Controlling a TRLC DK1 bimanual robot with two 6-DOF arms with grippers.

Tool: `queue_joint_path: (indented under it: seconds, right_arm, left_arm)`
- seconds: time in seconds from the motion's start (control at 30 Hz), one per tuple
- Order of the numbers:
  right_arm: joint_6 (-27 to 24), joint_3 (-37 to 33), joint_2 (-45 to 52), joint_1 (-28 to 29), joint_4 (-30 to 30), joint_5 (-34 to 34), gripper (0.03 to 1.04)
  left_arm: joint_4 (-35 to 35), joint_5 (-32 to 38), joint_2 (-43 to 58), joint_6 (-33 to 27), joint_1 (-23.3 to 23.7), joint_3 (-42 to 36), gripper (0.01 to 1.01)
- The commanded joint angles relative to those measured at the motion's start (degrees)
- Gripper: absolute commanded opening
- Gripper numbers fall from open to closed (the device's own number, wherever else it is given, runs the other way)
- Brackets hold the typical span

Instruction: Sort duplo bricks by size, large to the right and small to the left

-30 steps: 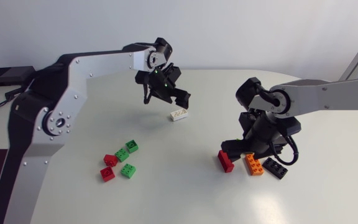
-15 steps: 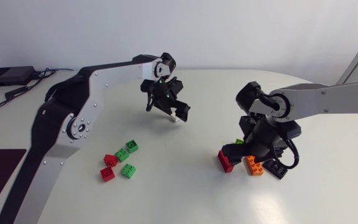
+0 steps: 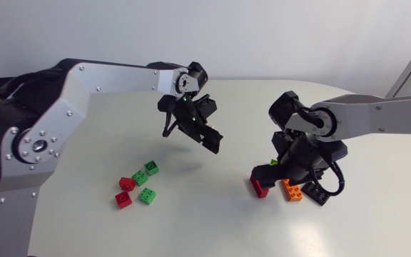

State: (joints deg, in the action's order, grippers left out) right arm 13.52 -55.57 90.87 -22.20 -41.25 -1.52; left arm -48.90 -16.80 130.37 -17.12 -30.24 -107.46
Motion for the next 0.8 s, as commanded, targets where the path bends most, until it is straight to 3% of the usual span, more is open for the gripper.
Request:
queue_joint_path:
  seconds: [0.0,0.2,0.57,0.77]
  right_arm:
    - [1.1,1.5,-0.8,-0.6,-0.3,0.1,0.92]
    - [1.0,-0.2,-0.1,-0.7,-0.2,0.1,0.92]
    - [-0.1,1.2,0.3,0.2,0.3,0.1,0.92]
    - [-0.6,1.1,0.4,0.9,0.2,0.1,0.92]
  left_arm:
    - [0.5,-0.8,-4.1,-1.5,-0.4,3.0,0.989]
    - [0.9,-0.7,-2.0,-0.1,3.3,-1.3,0.989]
    - [-0.1,0.2,8.4,1.2,2.6,-14.6,0.989]
    - [-1.4,0.2,11.6,1.2,1.9,-17.2,0.989]
